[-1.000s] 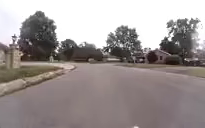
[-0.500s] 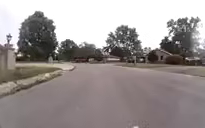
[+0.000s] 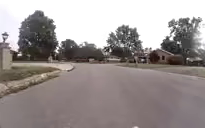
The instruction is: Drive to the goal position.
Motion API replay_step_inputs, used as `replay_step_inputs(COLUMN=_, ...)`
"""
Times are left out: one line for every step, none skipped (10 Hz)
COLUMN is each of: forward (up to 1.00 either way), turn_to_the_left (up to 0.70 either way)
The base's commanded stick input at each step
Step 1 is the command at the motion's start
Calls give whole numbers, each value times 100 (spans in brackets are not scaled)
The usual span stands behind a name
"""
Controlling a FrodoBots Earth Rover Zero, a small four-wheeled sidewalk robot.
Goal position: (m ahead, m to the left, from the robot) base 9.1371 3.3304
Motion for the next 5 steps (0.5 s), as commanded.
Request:
replay_step_inputs(forward=70, turn_to_the_left=0)
replay_step_inputs(forward=70, turn_to_the_left=0)
replay_step_inputs(forward=70, turn_to_the_left=0)
replay_step_inputs(forward=70, turn_to_the_left=0)
replay_step_inputs(forward=70, turn_to_the_left=0)
